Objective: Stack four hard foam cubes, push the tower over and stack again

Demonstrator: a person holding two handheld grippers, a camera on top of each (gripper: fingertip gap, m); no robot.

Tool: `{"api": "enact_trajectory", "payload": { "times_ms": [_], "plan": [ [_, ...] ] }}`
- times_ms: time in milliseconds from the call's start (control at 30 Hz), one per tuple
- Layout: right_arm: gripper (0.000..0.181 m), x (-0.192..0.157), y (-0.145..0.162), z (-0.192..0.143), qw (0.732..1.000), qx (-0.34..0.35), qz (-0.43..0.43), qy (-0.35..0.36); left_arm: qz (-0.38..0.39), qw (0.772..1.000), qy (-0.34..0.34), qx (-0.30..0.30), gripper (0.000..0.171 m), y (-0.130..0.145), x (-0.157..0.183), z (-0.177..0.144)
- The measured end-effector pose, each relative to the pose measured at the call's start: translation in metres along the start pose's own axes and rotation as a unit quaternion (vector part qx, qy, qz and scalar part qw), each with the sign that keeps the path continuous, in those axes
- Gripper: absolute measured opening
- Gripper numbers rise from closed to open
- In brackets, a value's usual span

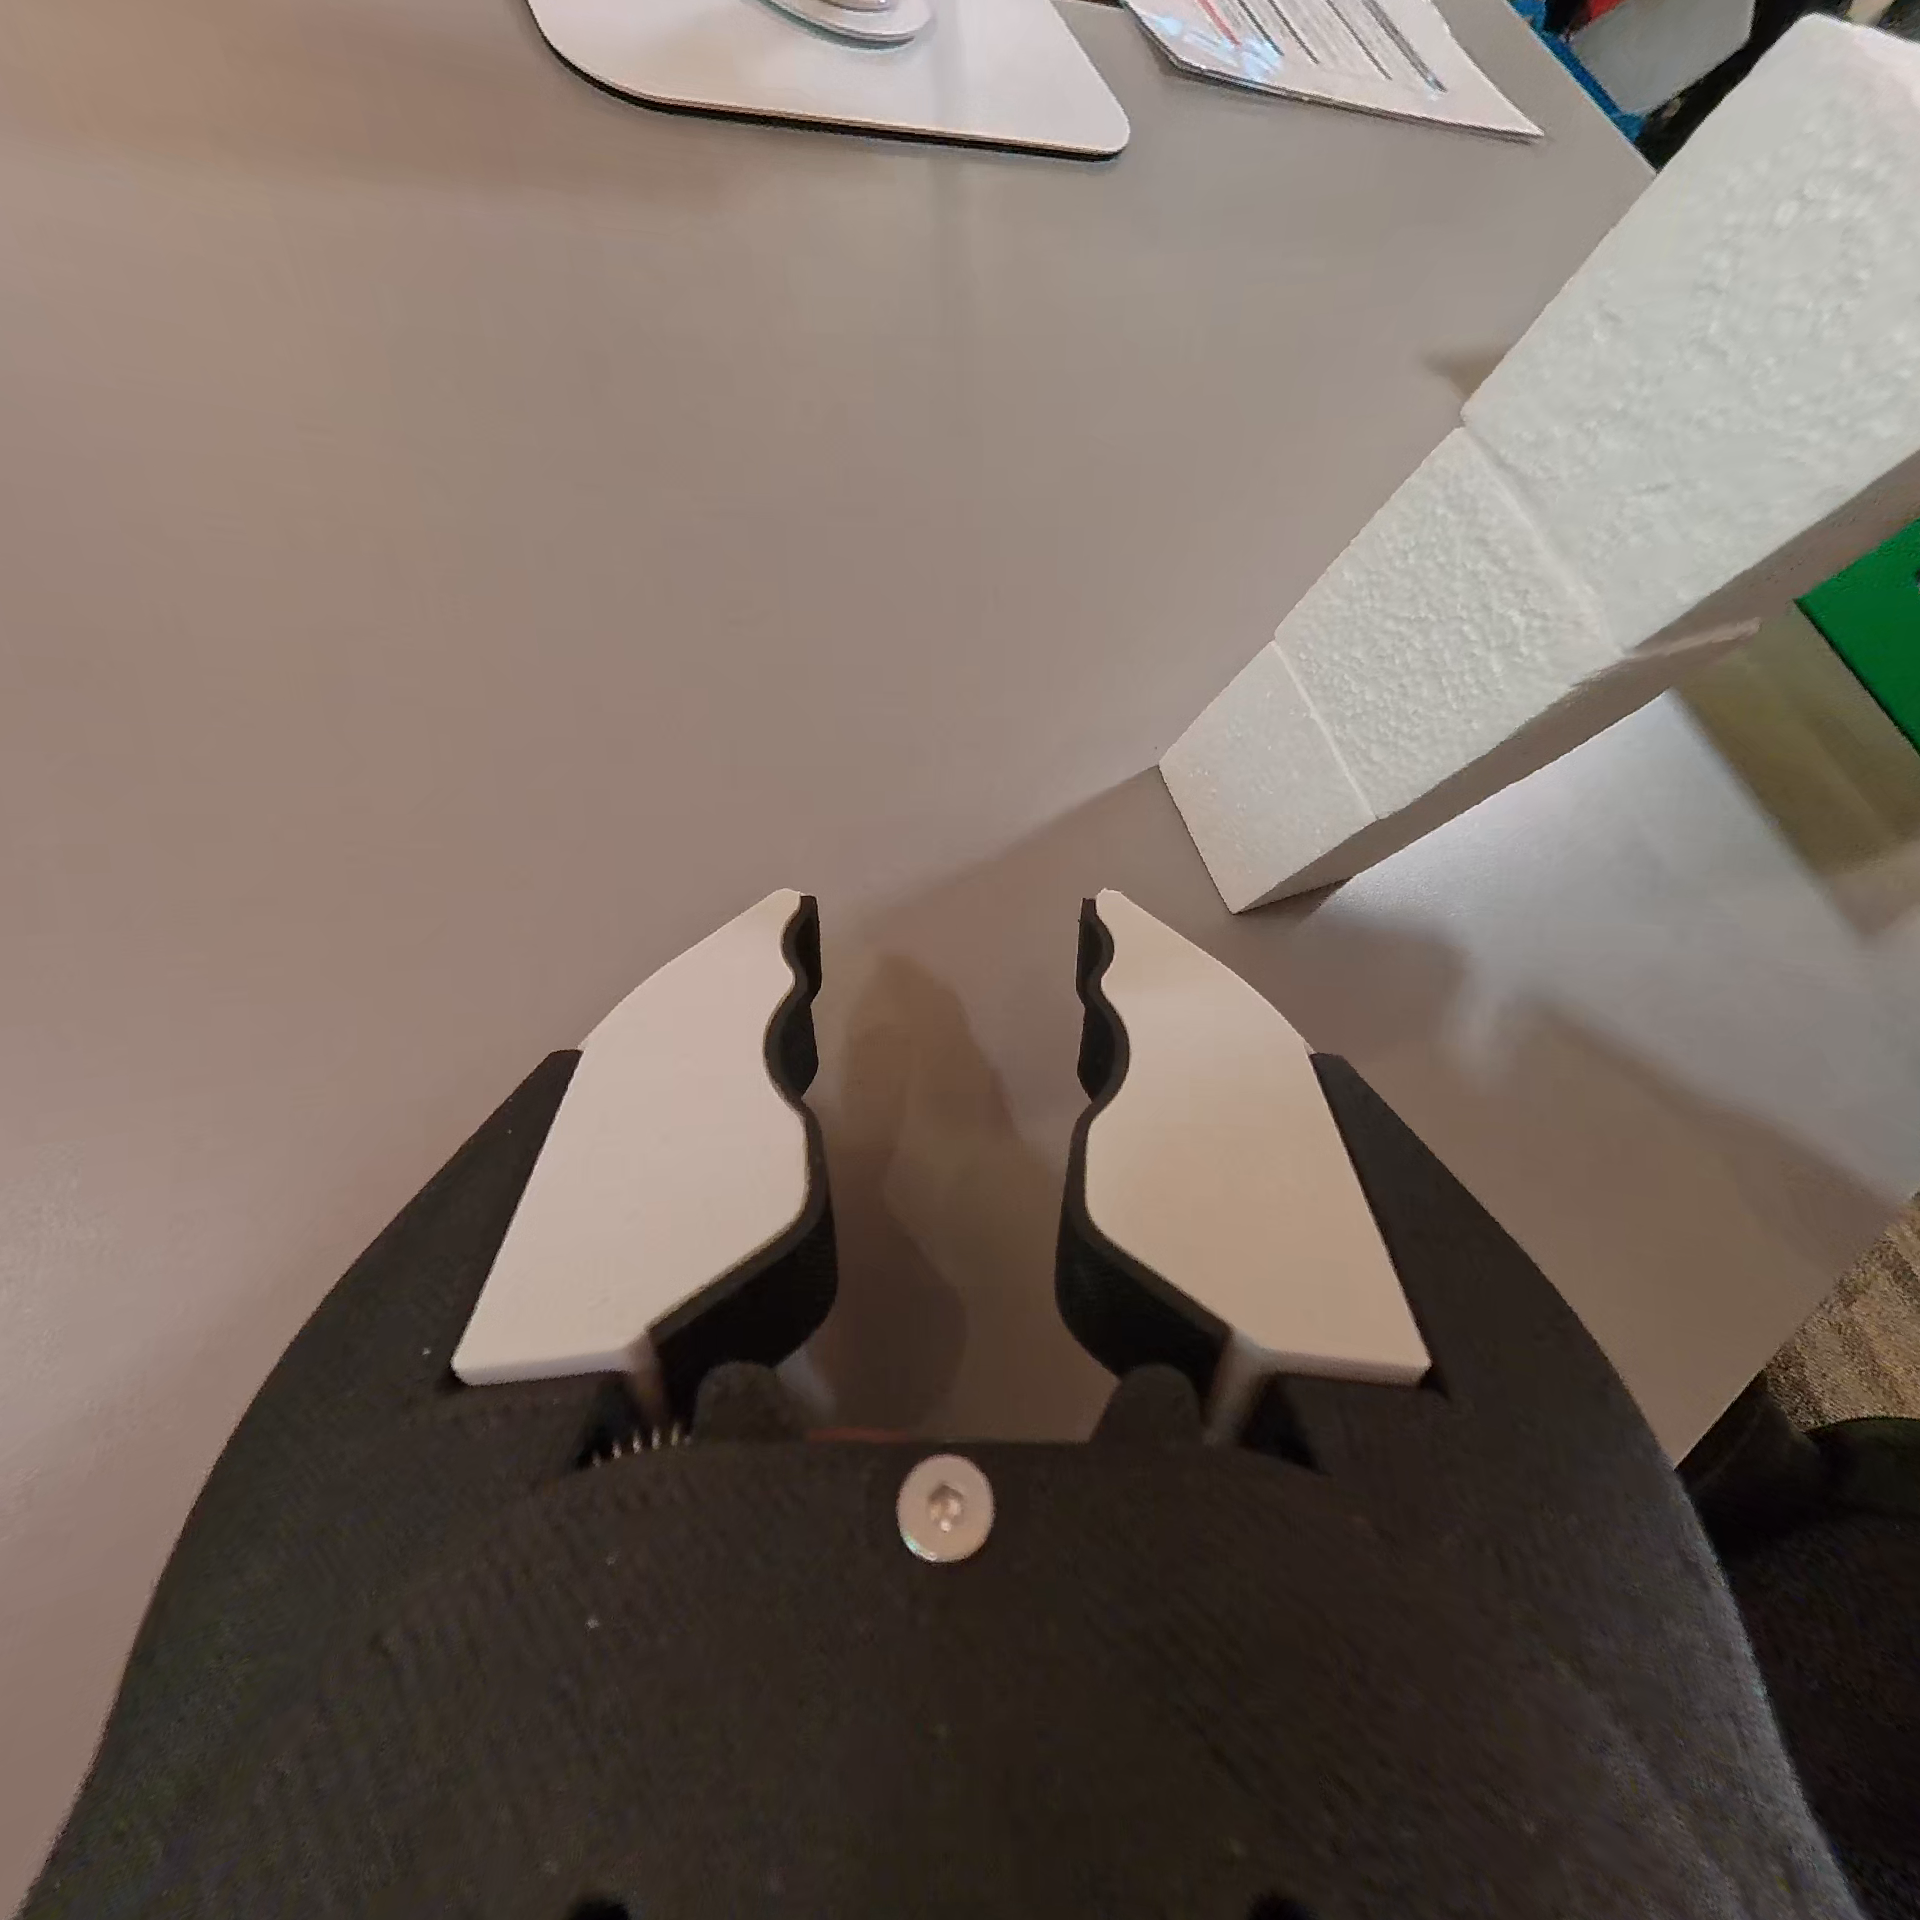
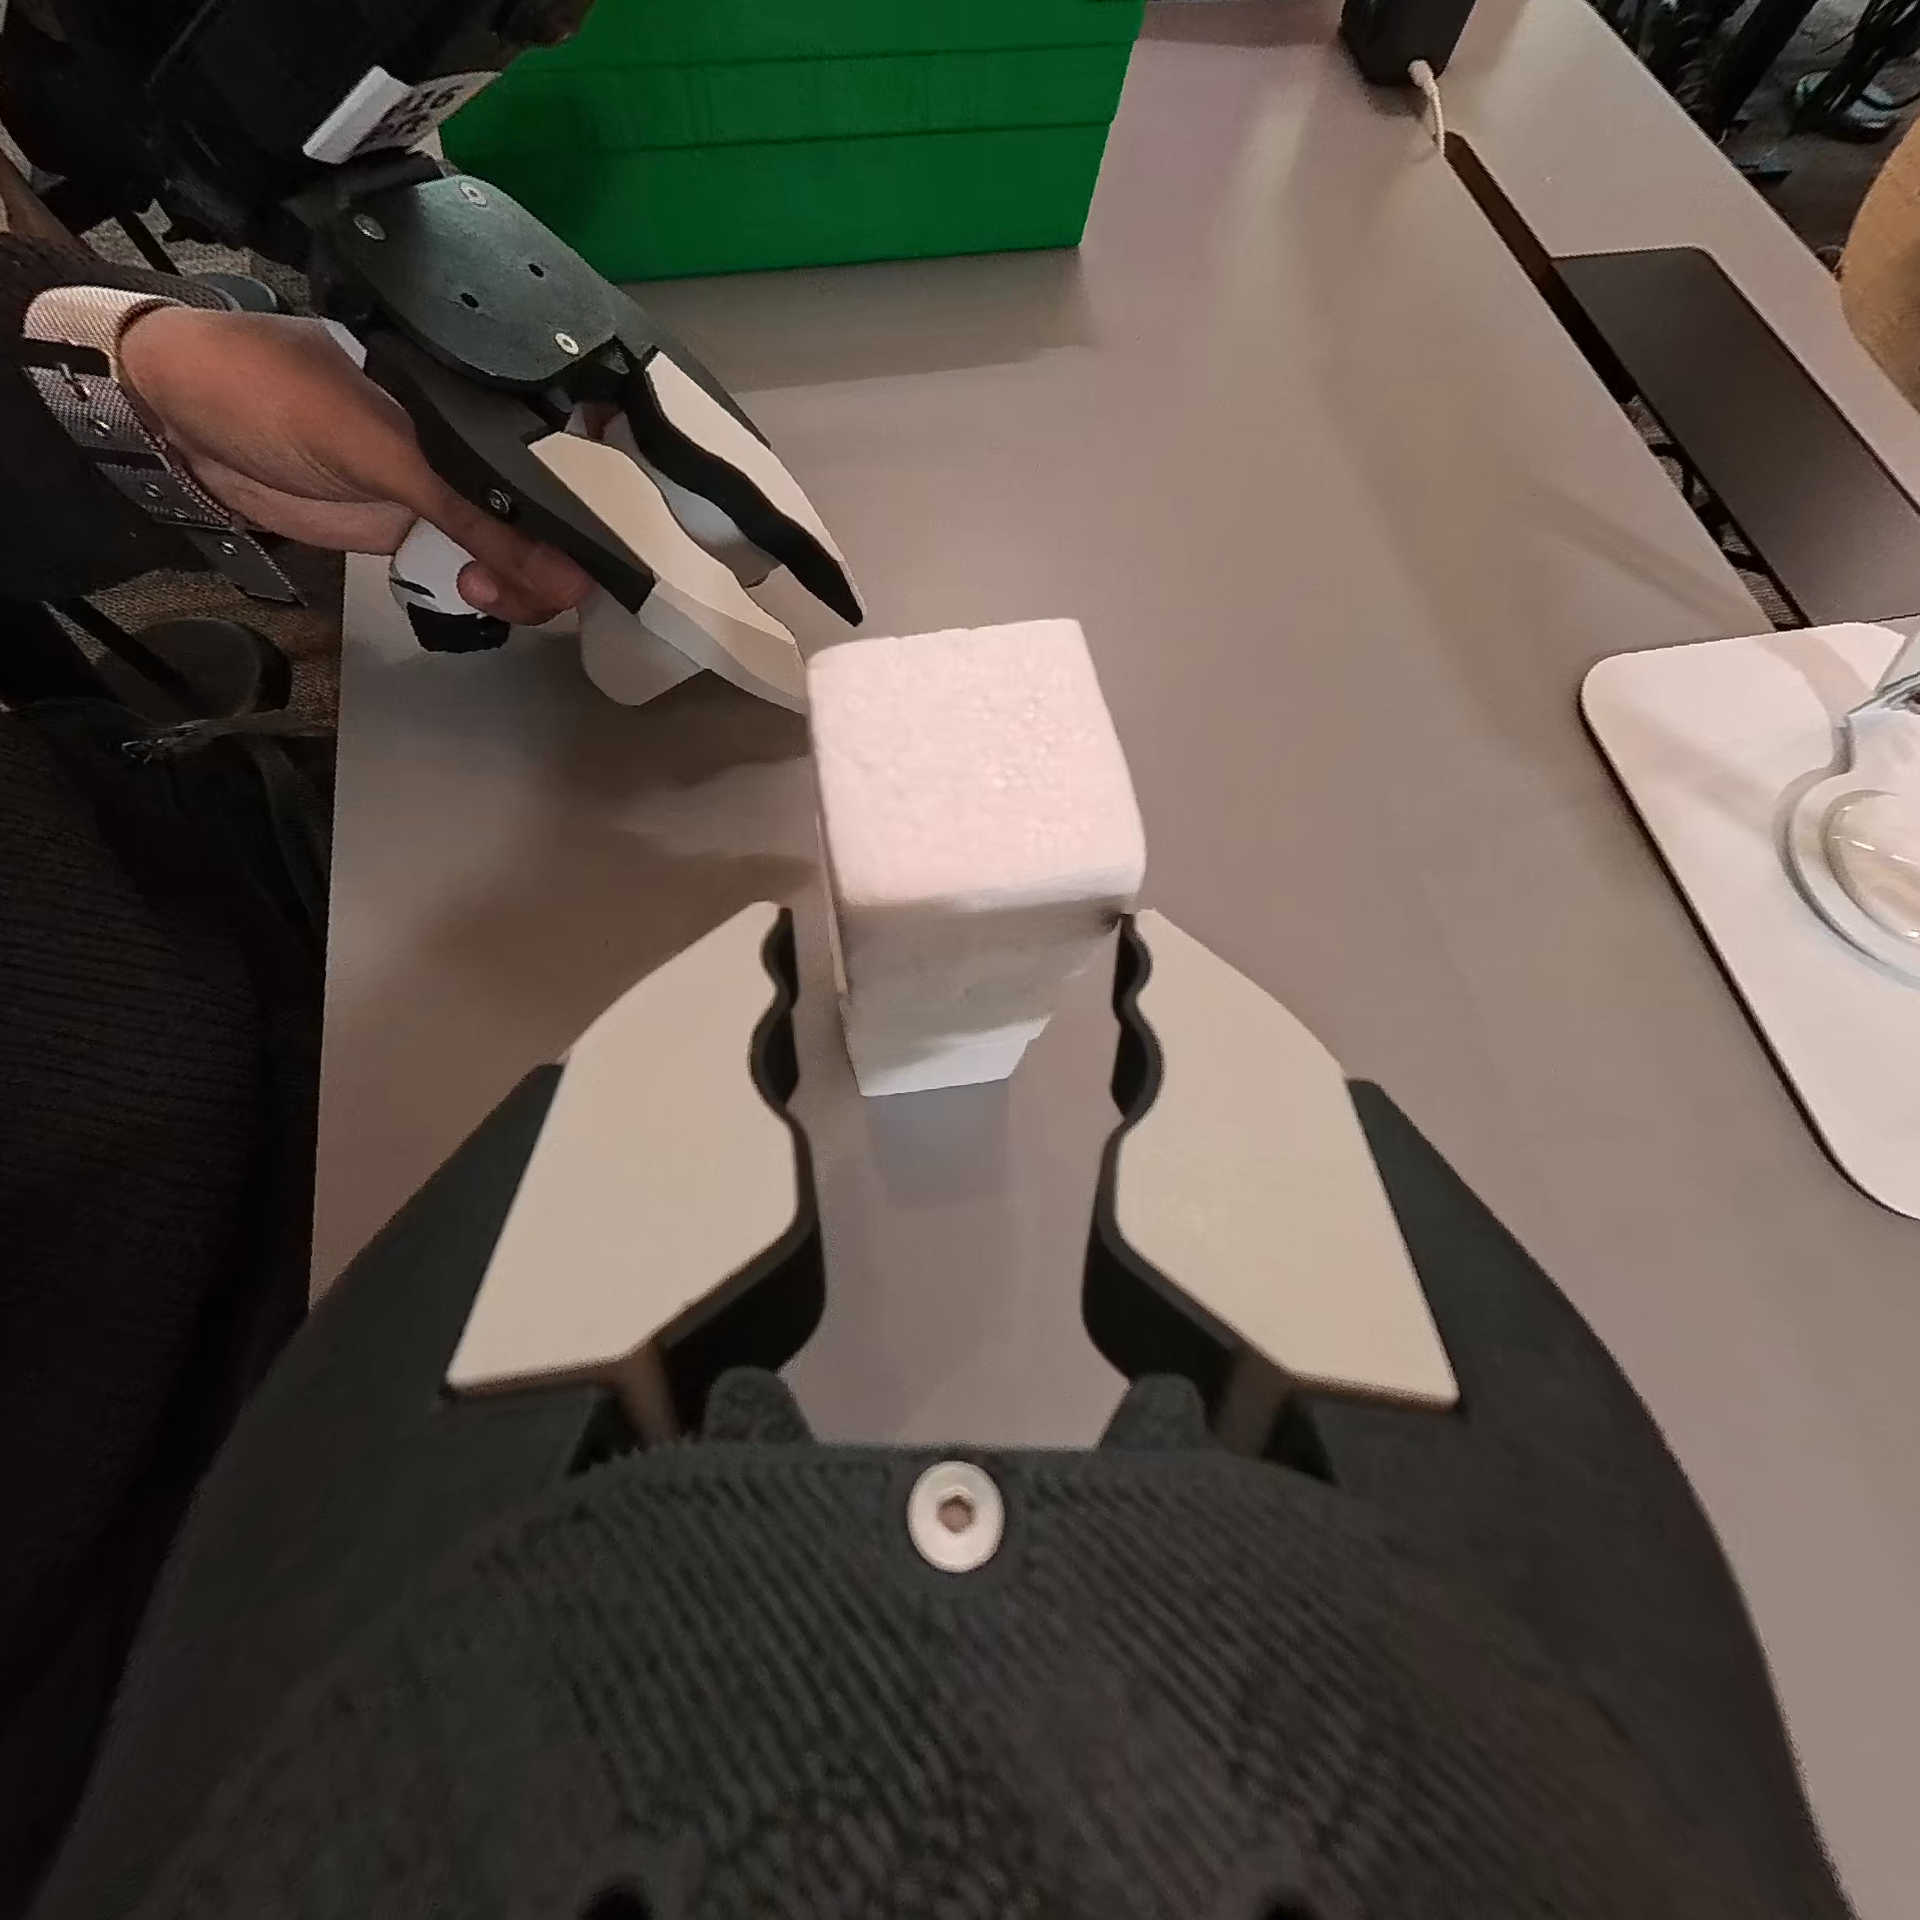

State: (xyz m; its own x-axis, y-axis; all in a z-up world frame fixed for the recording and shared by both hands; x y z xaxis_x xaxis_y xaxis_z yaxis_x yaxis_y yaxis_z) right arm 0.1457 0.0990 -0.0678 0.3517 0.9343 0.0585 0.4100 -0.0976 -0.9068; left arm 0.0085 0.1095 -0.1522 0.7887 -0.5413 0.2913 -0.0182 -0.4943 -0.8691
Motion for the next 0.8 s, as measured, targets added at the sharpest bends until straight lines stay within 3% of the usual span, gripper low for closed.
{"api": "enact_trajectory", "payload": {
  "times_ms": [533, 667, 800],
  "plan": [
    [0.060, 0.007, 0.000, -0.016, 1.000, -0.003, 0.008, 0.016, 0.000, 1.000, 0.001, 0.000, 0.049, 0.000, 0.000, 0.000],
    [0.070, 0.006, -0.008, -0.015, 0.999, 0.034, 0.018, 0.008, 0.001, 1.000, 0.002, 0.000, 0.049, 0.000, 0.001, 0.000],
    [0.078, 0.005, -0.004, -0.007, 0.999, 0.028, 0.017, 0.006, 0.002, 1.000, 0.002, -0.001, 0.049, 0.001, 0.002, 0.000]
  ]
}}
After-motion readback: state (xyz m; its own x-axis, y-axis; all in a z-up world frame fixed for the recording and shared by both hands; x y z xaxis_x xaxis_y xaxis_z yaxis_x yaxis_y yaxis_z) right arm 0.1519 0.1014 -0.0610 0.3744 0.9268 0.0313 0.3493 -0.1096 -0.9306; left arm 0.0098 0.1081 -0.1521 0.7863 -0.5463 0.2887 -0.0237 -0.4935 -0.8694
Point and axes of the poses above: each gripper's, where its closed fingertips meet, z out along the fingers, y out of its underside, x = y × z across the jaws, the point moved 1 cm from there along -z, back along the fingers, and after that the axes turned 11 degrees about x, right-handed, at the moved point
